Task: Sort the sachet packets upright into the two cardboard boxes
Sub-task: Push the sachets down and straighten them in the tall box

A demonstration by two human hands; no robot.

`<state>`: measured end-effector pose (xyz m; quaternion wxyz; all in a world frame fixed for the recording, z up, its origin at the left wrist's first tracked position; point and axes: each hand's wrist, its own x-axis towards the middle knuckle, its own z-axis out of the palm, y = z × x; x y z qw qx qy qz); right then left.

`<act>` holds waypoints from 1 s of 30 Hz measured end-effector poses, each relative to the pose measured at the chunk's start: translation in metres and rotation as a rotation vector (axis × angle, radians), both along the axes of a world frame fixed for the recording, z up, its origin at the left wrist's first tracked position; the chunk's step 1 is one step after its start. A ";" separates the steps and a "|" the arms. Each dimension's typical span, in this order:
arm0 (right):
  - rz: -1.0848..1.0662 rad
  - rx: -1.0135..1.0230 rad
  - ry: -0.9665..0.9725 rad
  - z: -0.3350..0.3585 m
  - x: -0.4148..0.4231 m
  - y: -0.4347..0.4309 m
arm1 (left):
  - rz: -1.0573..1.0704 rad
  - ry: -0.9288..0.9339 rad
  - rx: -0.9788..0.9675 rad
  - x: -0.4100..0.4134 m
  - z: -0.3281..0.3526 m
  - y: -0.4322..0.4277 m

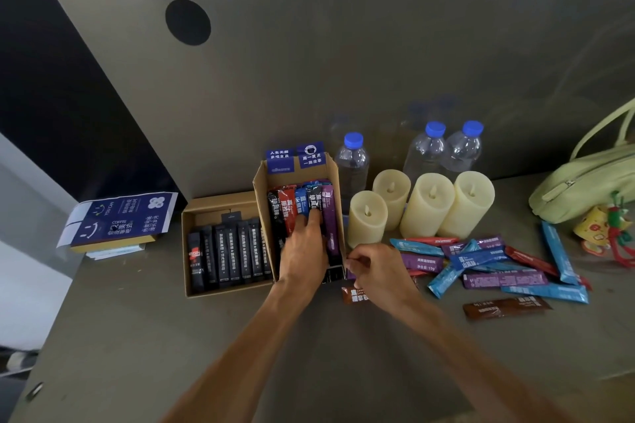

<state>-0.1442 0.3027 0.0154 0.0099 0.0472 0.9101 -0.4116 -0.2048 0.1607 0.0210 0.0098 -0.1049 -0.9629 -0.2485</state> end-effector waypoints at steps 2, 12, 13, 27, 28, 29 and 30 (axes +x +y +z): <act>0.000 0.004 -0.002 0.000 0.001 -0.001 | 0.002 -0.002 0.002 0.000 0.000 0.000; -0.031 -0.047 0.019 0.003 0.012 0.006 | 0.030 0.052 0.165 0.020 0.009 -0.007; -0.034 -0.048 0.012 0.004 0.017 0.011 | 0.040 0.062 0.203 0.026 0.012 -0.008; -0.490 -0.043 -0.156 -0.017 0.139 0.151 | -0.424 -0.048 0.103 0.111 -0.014 0.121; -0.521 -0.037 -0.157 -0.019 0.145 0.159 | -0.458 -0.076 0.080 0.112 -0.016 0.135; -0.545 -0.038 -0.161 -0.020 0.150 0.166 | -0.490 -0.095 0.057 0.114 -0.019 0.147; -0.566 -0.044 -0.166 -0.020 0.155 0.173 | -0.519 -0.106 0.042 0.115 -0.022 0.159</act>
